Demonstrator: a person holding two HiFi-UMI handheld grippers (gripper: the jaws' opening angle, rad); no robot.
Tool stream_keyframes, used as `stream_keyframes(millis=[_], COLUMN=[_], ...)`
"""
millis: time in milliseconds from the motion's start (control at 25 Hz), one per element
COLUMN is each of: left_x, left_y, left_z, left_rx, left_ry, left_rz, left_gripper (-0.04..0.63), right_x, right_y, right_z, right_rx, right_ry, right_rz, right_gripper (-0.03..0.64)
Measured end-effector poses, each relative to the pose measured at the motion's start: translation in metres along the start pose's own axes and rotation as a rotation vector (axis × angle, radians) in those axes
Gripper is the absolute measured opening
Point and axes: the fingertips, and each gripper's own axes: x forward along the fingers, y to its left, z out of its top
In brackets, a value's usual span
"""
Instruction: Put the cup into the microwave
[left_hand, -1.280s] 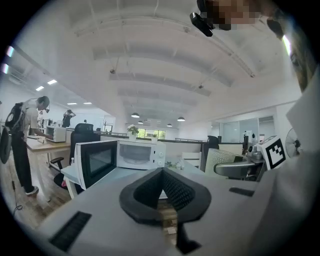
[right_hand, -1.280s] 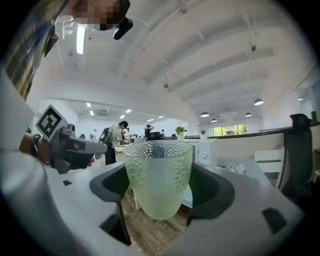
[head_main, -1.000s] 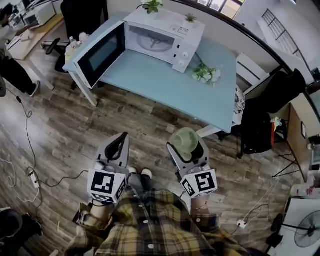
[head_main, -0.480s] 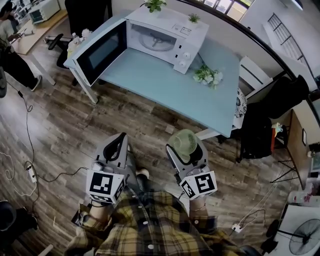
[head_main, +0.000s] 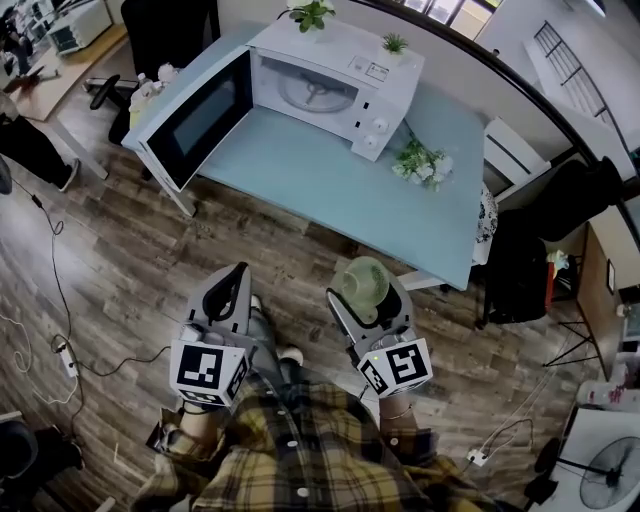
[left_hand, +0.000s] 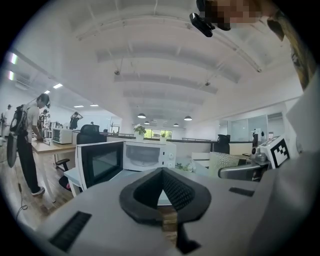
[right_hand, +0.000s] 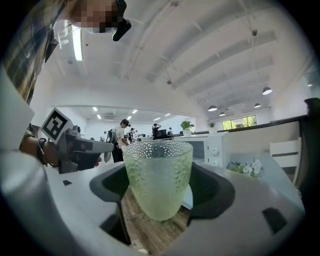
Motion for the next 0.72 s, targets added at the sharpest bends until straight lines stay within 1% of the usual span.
stream_keyframes(millis=[120, 400, 720], left_x=[0.016, 0.056, 0.087], left_y=[0.018, 0.07, 0.125], left_z=[0.003, 0.026, 0.036], left_rx=[-0.001, 0.006, 0.003], left_ry=[0.002, -0.013, -0.008], left_rz=[-0.009, -0.022, -0.039], left_gripper=[-0.011, -0.011, -0.011], right_x=[0.026, 0.092, 0.159], right_y=[-0.002, -0.006, 0.002], right_z=[0.004, 0.022, 0.03], right_rx=[-0.006, -0.018, -0.022], right_ry=[-0.002, -0.016, -0.009], right_rz=[-0.002, -0.013, -0.016], right_gripper=[0.368, 0.368, 0.368])
